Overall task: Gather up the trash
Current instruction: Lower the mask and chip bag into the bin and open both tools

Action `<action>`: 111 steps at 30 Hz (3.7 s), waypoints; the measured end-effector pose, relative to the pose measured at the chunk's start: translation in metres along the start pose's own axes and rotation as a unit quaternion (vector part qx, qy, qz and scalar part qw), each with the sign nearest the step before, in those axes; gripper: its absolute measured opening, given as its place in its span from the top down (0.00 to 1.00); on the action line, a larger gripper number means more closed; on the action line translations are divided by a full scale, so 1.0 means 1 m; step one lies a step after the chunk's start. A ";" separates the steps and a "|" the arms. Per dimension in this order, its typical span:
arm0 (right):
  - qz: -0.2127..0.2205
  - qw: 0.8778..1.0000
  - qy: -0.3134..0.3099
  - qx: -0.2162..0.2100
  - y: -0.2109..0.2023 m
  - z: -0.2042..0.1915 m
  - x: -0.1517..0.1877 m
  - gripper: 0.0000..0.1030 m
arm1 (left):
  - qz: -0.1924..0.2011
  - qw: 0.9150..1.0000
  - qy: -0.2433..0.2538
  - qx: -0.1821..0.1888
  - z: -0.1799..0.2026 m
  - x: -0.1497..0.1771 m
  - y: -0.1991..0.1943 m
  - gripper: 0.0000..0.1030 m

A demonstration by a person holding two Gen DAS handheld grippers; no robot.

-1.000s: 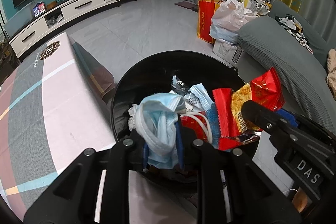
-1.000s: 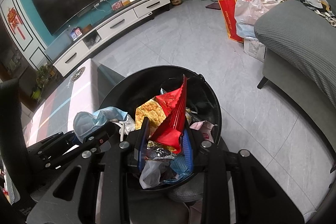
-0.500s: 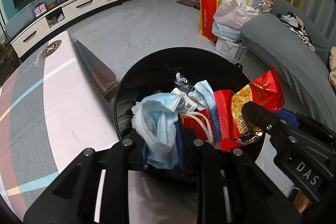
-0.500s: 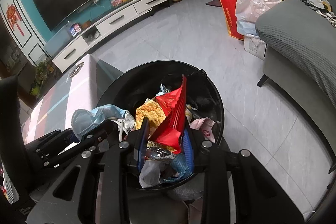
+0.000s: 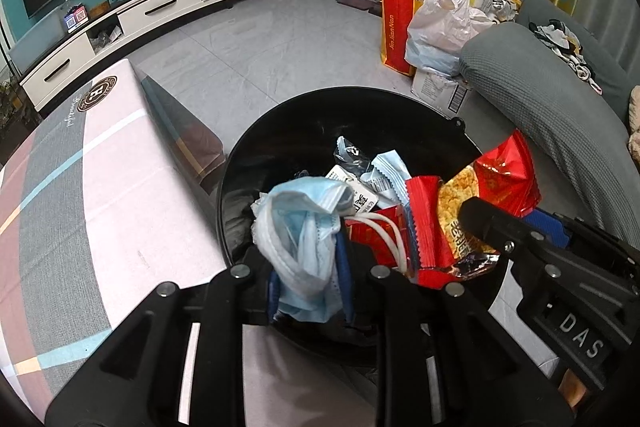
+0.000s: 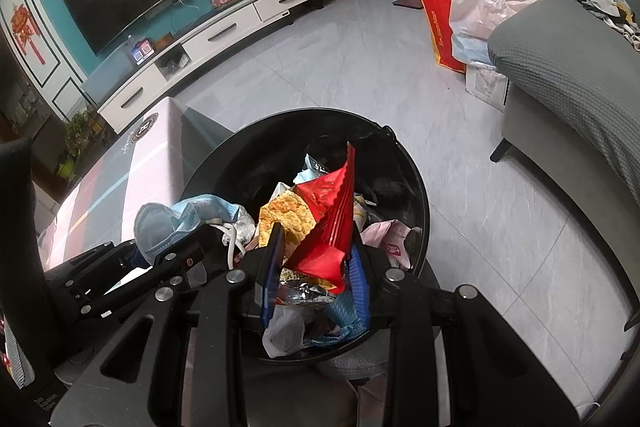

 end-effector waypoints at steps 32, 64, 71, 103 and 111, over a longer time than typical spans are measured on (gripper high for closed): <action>-0.014 1.000 -0.005 0.007 0.005 -0.002 0.004 0.67 | -0.013 1.000 0.012 -0.008 0.007 0.002 0.009 0.70; -0.019 1.000 -0.001 0.011 0.007 0.001 0.006 0.65 | -0.019 1.000 0.019 -0.010 0.009 0.006 0.012 0.63; -0.020 1.000 -0.001 0.011 0.007 0.001 0.006 0.64 | -0.020 1.000 0.020 -0.010 0.009 0.006 0.013 0.60; -0.019 1.000 0.008 0.020 0.005 0.003 0.009 0.51 | -0.016 1.000 0.016 -0.008 0.004 0.005 0.007 0.47; -0.013 1.000 0.011 0.021 0.002 0.005 0.007 0.48 | -0.011 1.000 0.009 -0.006 0.003 0.002 0.004 0.42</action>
Point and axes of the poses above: each gripper's, at about its wrist camera, not at the fingertips, and y roughly the way its jaws point, z to its right, x to its underside, the point moved 1 cm from there along y, roughly the way its jaws point, and after that the axes turned 13 degrees about -y, right-handed, at the moved point
